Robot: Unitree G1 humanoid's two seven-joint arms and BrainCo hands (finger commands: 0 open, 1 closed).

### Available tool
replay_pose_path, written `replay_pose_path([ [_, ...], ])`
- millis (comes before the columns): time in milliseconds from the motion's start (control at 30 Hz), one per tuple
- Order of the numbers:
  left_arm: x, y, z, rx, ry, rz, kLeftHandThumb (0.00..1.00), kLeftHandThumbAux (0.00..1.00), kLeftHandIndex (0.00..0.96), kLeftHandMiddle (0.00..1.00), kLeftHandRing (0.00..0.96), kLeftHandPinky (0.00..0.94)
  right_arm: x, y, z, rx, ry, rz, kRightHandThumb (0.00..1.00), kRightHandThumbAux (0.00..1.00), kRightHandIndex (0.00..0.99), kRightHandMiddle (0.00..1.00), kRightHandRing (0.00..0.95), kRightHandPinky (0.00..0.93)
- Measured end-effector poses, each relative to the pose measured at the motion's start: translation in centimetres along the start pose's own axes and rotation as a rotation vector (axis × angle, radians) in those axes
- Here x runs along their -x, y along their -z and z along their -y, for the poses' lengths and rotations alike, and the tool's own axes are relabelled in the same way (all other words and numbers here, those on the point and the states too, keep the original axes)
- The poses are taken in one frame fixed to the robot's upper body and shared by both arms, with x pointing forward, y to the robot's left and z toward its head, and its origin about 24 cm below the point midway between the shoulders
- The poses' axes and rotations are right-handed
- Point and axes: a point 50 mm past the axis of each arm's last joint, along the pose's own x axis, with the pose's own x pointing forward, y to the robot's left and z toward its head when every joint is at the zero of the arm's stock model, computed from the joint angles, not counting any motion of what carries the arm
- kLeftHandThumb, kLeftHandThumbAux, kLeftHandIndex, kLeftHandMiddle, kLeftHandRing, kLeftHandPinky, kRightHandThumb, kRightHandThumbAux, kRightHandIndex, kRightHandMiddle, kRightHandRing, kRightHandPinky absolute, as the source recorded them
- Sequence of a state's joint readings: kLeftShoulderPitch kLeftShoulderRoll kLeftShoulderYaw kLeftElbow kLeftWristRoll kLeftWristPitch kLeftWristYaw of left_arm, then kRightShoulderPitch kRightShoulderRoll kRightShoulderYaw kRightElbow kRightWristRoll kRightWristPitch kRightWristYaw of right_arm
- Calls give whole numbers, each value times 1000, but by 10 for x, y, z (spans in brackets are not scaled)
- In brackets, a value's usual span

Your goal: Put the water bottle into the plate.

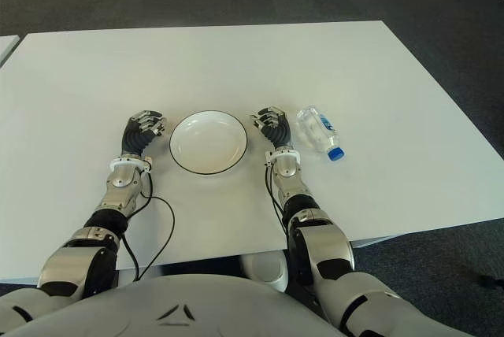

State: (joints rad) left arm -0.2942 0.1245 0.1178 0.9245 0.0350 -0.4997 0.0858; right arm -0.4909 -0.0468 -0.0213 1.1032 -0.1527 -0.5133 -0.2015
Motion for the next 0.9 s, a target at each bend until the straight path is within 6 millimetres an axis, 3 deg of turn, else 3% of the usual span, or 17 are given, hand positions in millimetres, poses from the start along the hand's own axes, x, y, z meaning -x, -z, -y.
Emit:
replay_pose_path([
  [900,7,0,-2,-10,0,11,703,715,432,574,565,556,5,0,4,12,-2,37,707,729,433,602,618,624],
])
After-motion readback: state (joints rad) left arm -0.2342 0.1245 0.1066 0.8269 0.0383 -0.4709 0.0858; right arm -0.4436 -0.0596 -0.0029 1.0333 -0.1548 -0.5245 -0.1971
